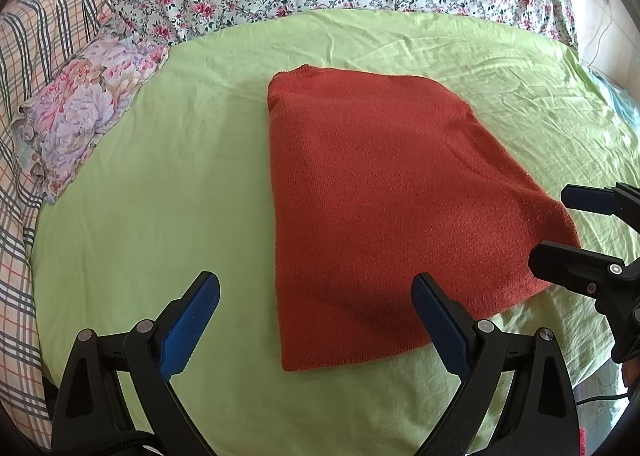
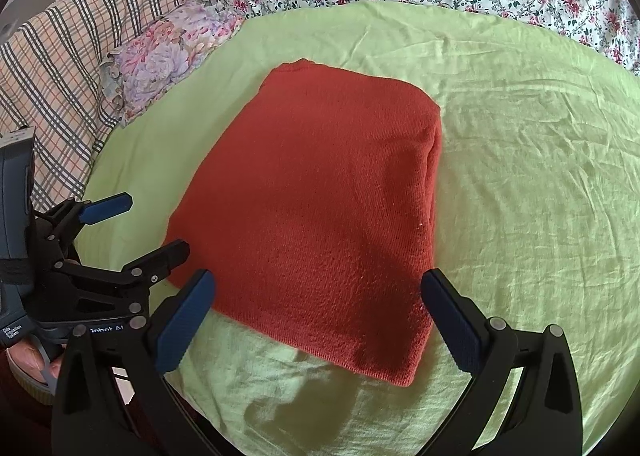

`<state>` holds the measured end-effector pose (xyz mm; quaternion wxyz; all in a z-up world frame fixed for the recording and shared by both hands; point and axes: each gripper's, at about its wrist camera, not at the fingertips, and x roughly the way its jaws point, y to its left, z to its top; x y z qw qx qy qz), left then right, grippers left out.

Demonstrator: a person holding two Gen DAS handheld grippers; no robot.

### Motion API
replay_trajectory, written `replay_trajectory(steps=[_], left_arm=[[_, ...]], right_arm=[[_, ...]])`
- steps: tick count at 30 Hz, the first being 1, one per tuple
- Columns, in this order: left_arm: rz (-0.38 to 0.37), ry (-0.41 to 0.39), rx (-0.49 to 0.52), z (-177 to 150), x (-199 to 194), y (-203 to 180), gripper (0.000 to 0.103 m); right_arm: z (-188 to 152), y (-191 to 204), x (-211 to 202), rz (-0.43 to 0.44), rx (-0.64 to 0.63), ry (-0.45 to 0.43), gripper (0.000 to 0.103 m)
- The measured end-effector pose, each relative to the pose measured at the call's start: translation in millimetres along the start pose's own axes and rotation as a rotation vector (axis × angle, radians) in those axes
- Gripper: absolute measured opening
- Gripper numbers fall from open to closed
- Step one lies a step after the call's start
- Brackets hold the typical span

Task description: Fold small clothes

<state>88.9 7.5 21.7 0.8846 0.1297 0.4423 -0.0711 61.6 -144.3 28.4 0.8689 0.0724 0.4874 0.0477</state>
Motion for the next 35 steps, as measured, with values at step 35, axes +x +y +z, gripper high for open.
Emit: replay_trajectory(steps=[35], left_arm=[[0.03, 0.014, -0.036, 32.8, 22.5, 13.1, 0.097]], right_arm=[[35.8, -34.9, 19.7, 0.017, 0.069, 0.01, 0.102]])
